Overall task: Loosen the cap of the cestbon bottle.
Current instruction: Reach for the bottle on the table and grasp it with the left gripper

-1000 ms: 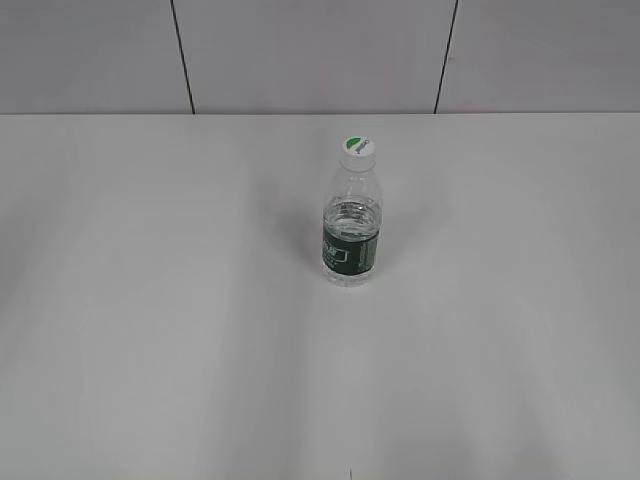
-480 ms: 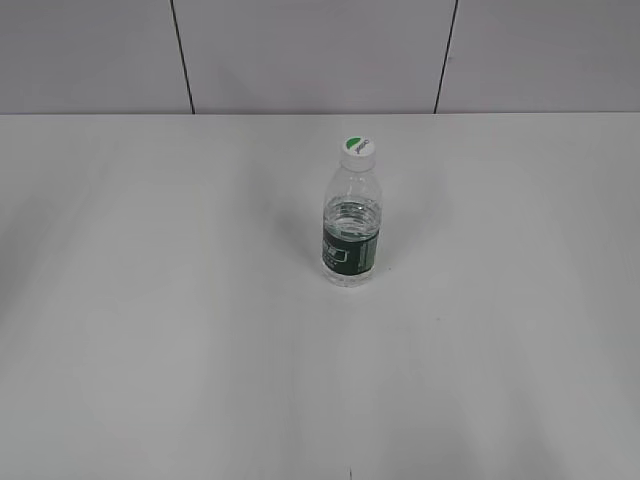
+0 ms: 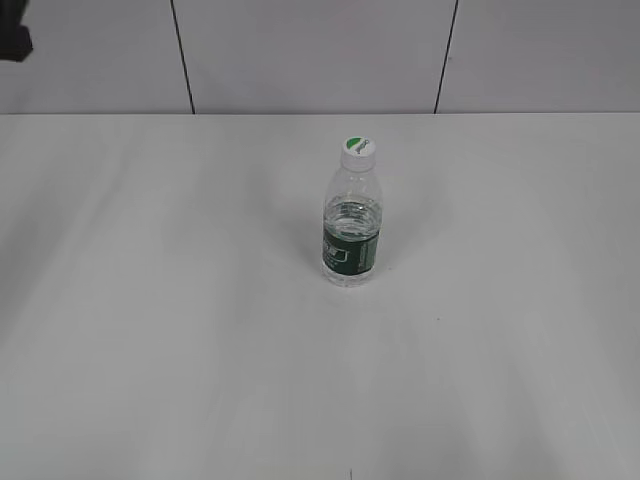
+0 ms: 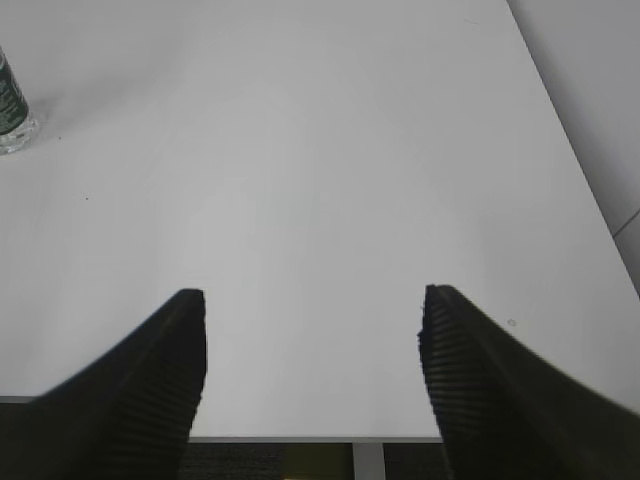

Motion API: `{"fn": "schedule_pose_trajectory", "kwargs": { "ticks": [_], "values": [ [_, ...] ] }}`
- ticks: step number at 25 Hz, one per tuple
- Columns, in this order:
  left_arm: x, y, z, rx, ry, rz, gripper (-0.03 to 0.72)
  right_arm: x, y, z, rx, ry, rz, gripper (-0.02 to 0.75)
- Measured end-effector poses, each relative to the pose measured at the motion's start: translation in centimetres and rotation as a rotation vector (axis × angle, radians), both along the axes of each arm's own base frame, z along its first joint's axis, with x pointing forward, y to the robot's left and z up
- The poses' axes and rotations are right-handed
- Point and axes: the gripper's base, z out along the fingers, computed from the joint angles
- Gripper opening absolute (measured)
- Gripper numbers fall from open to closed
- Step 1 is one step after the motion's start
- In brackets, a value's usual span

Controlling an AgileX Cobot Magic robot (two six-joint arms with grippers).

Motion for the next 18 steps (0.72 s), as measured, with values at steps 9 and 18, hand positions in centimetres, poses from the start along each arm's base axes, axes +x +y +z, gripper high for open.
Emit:
{"fn": "schedule_pose_trajectory", "kwargs": {
  "ticks": [9, 18],
  "values": [
    [2.7, -1.5, -7.3, -0.039, 0.017, -0.178, 0.561, 0.0, 0.0, 0.0, 0.0, 0.0, 0.0, 0.512],
    [3.3, -1.9, -13.0, -0.068, 0.137, -0.226, 0.561, 0.0, 0.0, 0.0, 0.0, 0.0, 0.0, 0.512]
  ]
}}
